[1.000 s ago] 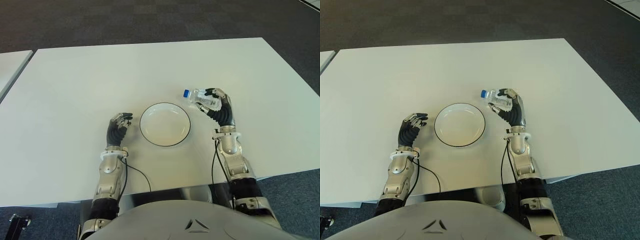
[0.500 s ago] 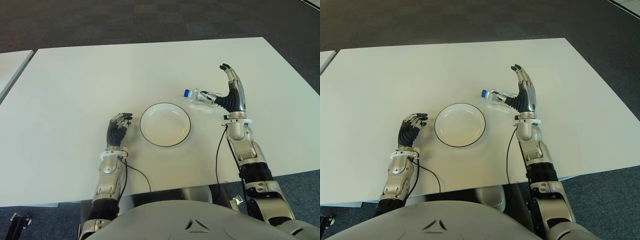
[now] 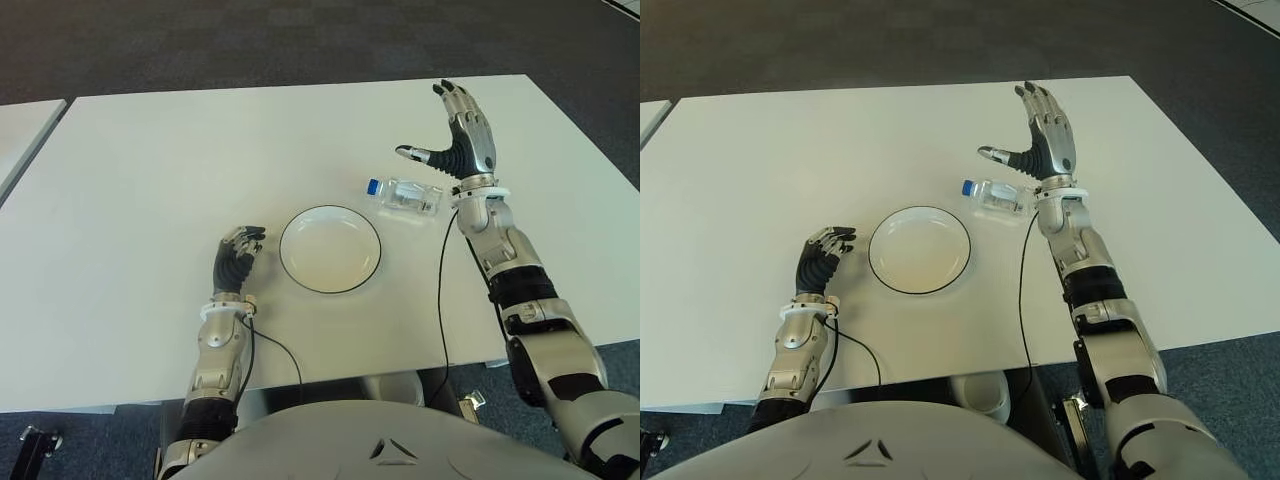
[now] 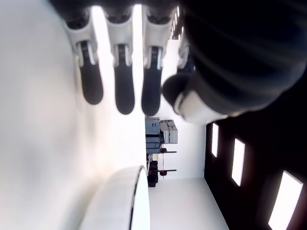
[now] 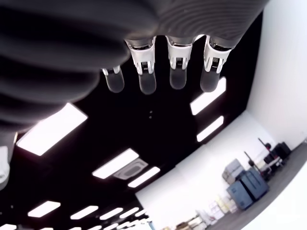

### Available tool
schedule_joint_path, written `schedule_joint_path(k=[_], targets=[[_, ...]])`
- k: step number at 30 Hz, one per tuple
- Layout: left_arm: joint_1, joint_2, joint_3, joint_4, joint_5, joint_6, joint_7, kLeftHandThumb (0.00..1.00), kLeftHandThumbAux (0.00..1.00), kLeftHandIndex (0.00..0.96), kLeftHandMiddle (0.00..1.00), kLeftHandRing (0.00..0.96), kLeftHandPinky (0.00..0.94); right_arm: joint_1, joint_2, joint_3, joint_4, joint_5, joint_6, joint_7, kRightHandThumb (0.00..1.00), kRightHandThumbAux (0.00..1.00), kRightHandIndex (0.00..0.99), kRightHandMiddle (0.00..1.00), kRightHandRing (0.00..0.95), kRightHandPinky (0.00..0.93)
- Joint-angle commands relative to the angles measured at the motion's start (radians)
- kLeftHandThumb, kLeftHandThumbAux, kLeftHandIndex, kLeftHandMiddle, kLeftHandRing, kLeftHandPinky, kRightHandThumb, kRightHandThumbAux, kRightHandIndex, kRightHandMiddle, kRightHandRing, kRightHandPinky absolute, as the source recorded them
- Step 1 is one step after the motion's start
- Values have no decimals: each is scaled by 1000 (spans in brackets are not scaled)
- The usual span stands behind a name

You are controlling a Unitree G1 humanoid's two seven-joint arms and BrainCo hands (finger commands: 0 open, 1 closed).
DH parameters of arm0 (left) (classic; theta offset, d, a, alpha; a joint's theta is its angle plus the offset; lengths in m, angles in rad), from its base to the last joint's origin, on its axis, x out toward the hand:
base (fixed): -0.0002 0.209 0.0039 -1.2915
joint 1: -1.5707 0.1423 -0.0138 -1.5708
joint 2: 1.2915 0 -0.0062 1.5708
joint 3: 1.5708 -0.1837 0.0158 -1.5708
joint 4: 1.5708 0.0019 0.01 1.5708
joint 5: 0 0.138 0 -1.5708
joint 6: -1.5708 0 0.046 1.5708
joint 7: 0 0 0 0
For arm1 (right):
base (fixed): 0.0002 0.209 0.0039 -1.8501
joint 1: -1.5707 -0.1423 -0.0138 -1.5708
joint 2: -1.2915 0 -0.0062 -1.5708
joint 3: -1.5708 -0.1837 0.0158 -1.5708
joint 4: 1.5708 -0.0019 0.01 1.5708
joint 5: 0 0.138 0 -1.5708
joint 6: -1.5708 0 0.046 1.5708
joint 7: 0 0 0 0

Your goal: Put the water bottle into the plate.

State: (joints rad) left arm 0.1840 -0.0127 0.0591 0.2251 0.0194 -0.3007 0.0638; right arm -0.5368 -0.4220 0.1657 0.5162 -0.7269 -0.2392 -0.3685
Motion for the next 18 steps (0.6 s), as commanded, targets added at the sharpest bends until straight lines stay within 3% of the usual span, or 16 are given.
schedule_joint_path(k=[1,11,18], targets=[[15,0,-5,-12,-3,17,-7,701,723,411,350,344,359,-23,-28,53,16,-27,89,127,622,293,1,3,0,0],[19,-1,-6,-15,-1,15,-5,702,722,411,345,339,352,-160,-44,160,165,-66,168,290,601,225,0,0,0,0],[20,-3,-2,-13,-4,13,-3,702,722,411,346,338,348,-269,-23,247,375,-86,150,335,604,199,0,0,0,0]])
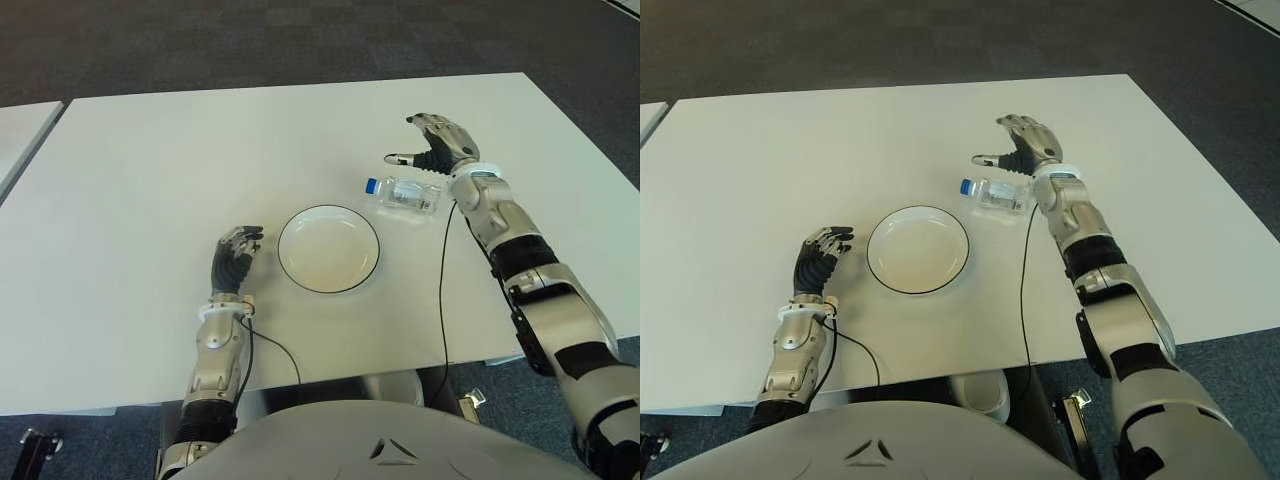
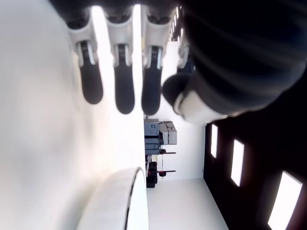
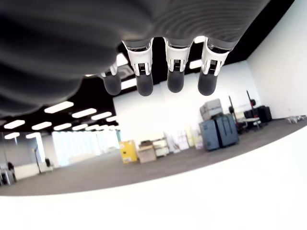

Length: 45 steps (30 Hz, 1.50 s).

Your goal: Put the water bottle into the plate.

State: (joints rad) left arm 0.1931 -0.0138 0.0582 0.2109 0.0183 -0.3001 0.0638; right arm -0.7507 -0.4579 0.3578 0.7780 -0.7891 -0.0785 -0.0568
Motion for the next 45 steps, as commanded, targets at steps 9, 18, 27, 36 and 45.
schedule_joint_path(k=[9,18,27,36,45], targets=[[20,-7,-3,-9,-5,14,-2,702,722,410,350,344,364,-117,37,147,277,-40,-51,19,583,184,0,0,0,0],[24,-4,-6,-15,-1,8,-2,702,723,410,352,348,362,-140,59,208,372,-39,-74,44,543,170,0,0,0,0],[24,-4,-3,-15,-6,7,-5,703,722,410,349,344,357,-148,72,246,423,-36,-68,83,523,176,0,0,0,0],[24,-2,-1,-15,-12,2,-10,701,722,410,350,349,376,-146,92,259,468,-26,-35,109,512,211,0,0,0,0],[24,-1,0,-17,-15,10,-8,700,723,410,355,350,360,-135,110,264,481,-23,-1,116,522,243,0,0,0,0]])
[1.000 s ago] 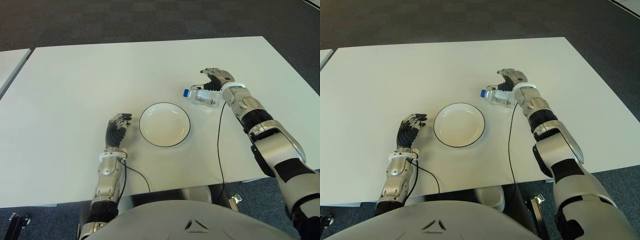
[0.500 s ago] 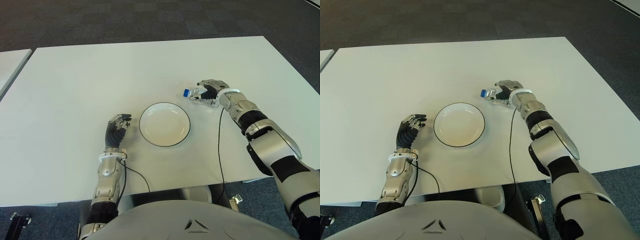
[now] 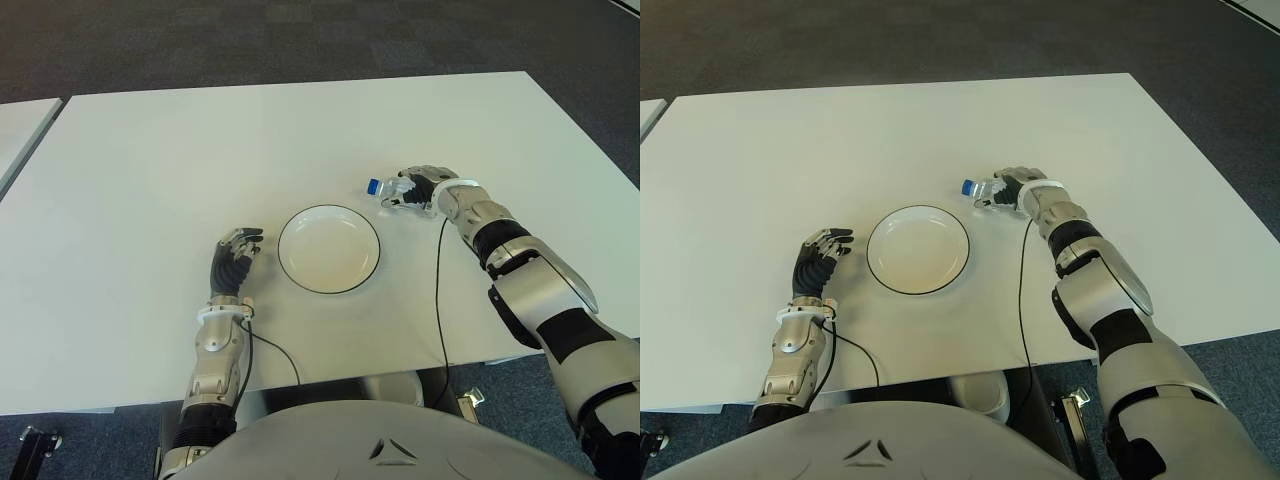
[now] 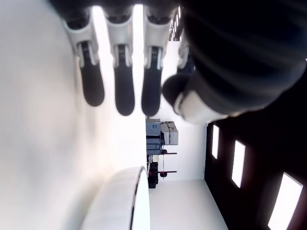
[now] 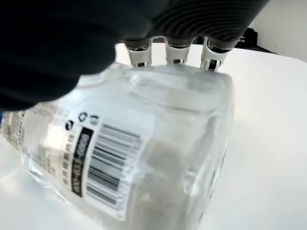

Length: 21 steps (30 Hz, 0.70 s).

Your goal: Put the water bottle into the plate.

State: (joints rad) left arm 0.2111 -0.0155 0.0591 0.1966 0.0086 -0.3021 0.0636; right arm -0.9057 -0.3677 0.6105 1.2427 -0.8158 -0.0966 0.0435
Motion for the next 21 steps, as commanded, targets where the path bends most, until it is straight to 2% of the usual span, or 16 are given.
schedule_joint_path(k=[1,13,21], targets=[[6,1,-1,-3,-4,13,-7,700,723,410,355,349,358,22,22,12,16,3,22,14,522,247,0,0,0,0],[3,4,-1,2,1,-2,-6,703,722,411,351,343,355,47,51,-2,-20,23,141,19,563,334,0,0,0,0],[4,7,0,-2,5,-10,-6,703,722,411,346,339,349,62,68,-16,-17,37,218,-63,553,452,0,0,0,11]])
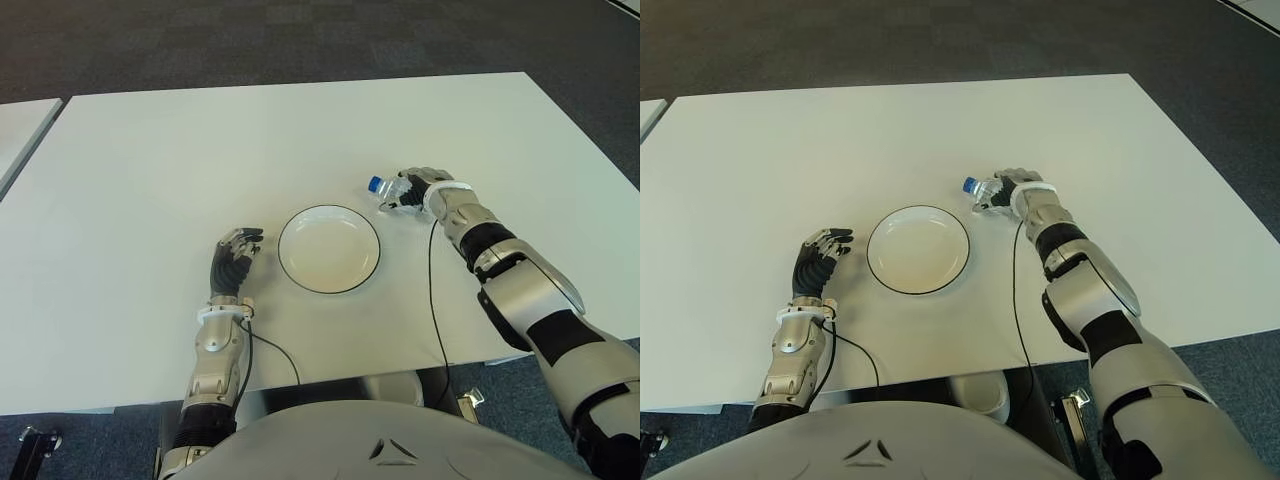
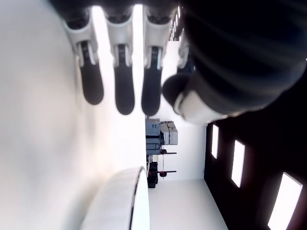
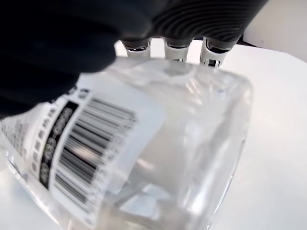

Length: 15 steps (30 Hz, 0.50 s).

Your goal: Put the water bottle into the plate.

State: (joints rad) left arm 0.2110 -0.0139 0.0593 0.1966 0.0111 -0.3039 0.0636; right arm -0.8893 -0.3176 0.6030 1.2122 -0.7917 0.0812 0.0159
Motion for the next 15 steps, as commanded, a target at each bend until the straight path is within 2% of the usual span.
schedule_joint_path(k=[1,7,11,14,15], targets=[[4,6,0,-2,2,-9,-6,703,722,411,345,338,349,51,19,-11,23,15,46,-59,552,464,0,0,0,18],[6,3,1,-6,-5,-5,-8,704,722,411,346,339,359,58,34,-17,68,18,70,-161,567,535,0,16,28,133],[5,3,3,-8,-10,-3,-9,704,722,411,344,339,360,55,45,-14,90,15,83,-195,586,551,8,50,65,180],[10,1,3,-19,-13,0,-10,704,721,411,343,339,364,54,50,-13,101,15,87,-219,610,559,53,122,136,248],[12,1,2,-26,-14,2,-11,704,721,411,346,343,370,54,51,-13,103,16,87,-226,626,563,93,200,220,316]])
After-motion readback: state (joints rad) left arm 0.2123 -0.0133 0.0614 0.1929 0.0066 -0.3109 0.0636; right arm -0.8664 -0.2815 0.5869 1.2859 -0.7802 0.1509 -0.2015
